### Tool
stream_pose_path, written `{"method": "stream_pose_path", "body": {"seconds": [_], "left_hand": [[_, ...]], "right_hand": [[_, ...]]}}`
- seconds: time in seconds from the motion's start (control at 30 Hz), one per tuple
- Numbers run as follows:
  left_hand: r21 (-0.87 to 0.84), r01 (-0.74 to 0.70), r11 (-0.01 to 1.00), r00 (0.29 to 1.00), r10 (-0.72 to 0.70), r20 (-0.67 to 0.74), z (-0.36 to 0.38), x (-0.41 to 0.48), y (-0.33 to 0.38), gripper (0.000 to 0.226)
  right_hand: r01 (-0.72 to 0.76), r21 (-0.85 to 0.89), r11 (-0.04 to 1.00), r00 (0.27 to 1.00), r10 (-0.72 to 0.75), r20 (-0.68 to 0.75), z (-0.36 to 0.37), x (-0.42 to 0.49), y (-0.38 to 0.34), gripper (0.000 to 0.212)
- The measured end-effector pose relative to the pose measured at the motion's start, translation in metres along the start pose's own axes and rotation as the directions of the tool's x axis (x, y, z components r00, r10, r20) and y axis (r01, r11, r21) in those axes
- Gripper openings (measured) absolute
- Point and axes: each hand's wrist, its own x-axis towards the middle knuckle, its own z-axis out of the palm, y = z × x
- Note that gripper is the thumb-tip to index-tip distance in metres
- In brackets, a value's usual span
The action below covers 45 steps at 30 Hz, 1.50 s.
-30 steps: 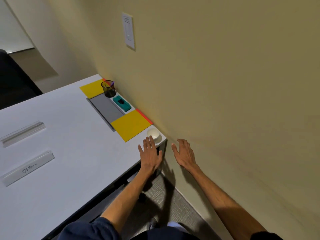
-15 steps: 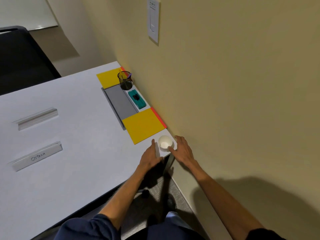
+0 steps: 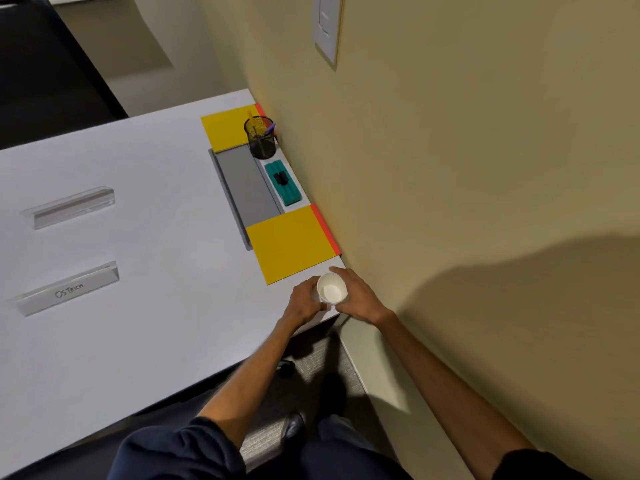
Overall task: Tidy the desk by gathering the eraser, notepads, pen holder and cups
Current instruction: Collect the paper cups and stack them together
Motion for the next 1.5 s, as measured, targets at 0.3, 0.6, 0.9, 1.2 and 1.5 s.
{"method": "stream_pose_path", "body": {"seconds": [0.3,0.6,0.9,1.2,1.5], "left_hand": [[-0.117,-0.071,0.991,0.994,0.06,-0.096,-0.021,-0.008,0.003,0.082],[-0.095,-0.064,0.993,0.953,0.033,-0.301,-0.074,-0.048,-0.004,0.075],[-0.109,0.002,0.994,0.856,-0.058,-0.514,-0.112,-0.101,-0.043,0.073],[-0.147,0.077,0.986,0.734,-0.156,-0.661,-0.132,-0.162,-0.086,0.073],[-0.217,0.087,0.972,0.562,-0.228,-0.795,-0.176,-0.226,-0.12,0.07]], "right_hand": [[0.017,0.187,0.982,0.996,-0.001,-0.088,-0.017,0.021,-0.02,0.083],[0.193,0.243,0.951,0.981,-0.194,-0.019,-0.019,0.037,-0.078,0.078],[0.324,0.255,0.911,0.935,-0.349,0.062,0.02,0.05,-0.139,0.073],[0.454,0.302,0.839,0.866,-0.494,0.071,0.075,0.034,-0.194,0.069],[0.578,0.318,0.752,0.789,-0.614,0.019,0.12,0.013,-0.282,0.065]]}}
